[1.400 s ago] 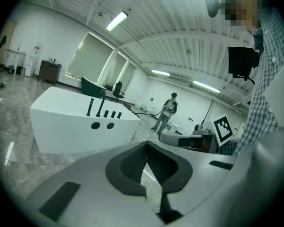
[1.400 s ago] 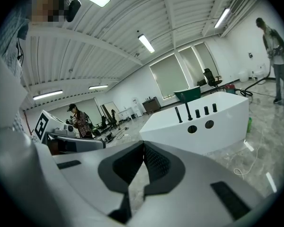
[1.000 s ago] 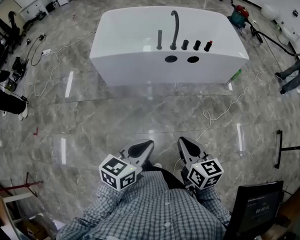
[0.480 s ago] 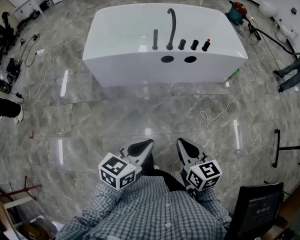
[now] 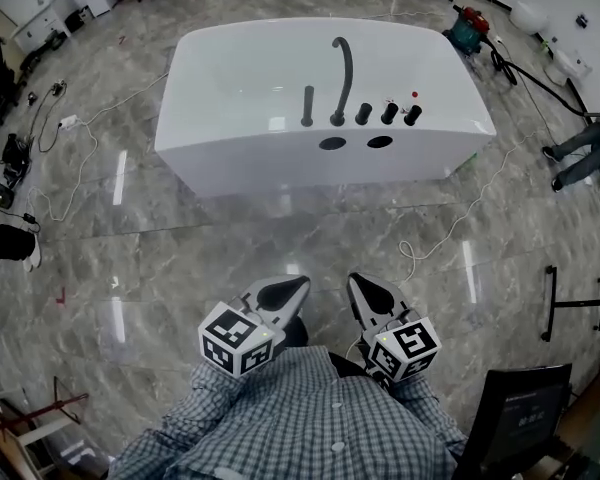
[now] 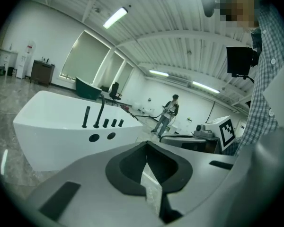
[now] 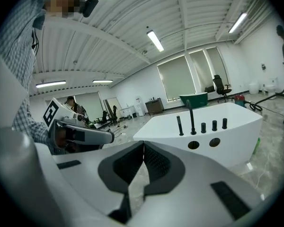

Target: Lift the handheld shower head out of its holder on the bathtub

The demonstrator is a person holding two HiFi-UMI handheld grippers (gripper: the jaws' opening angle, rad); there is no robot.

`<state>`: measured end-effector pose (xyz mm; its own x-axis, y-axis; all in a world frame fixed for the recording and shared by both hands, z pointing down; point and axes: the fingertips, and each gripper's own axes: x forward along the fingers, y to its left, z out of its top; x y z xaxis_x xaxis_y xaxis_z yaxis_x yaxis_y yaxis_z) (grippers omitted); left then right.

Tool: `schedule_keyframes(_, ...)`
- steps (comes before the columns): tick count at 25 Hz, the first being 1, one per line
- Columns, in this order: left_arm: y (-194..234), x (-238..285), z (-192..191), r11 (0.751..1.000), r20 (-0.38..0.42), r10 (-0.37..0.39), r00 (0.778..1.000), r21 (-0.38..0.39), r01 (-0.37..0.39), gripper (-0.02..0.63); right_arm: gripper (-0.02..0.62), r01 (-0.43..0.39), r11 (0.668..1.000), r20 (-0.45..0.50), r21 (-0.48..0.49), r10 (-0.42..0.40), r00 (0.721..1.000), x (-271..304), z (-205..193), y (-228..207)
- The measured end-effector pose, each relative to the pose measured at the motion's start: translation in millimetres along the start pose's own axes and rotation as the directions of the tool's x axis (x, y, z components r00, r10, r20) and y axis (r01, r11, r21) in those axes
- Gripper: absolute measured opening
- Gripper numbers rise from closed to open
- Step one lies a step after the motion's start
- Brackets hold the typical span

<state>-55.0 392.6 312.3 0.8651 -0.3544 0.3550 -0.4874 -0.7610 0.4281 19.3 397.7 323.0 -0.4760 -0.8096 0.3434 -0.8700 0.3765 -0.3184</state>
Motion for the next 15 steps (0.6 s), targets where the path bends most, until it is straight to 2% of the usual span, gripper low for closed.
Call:
schedule_keyframes(8, 69, 13, 51, 0.999, 0.03, -0.006, 1.0, 0.039, 0.004, 0.005, 0.015, 0.026, 0.999, 0.029, 0.02, -0.026, 0.999, 67, 42, -25)
schedule_keyframes(15, 112, 14, 67, 1.0, 0.046, 0.005, 0.999, 0.011, -0.005, 0.005, 0.015, 0.043, 0.999, 0.036, 0.015, -0.043, 0.998, 105, 64, -32)
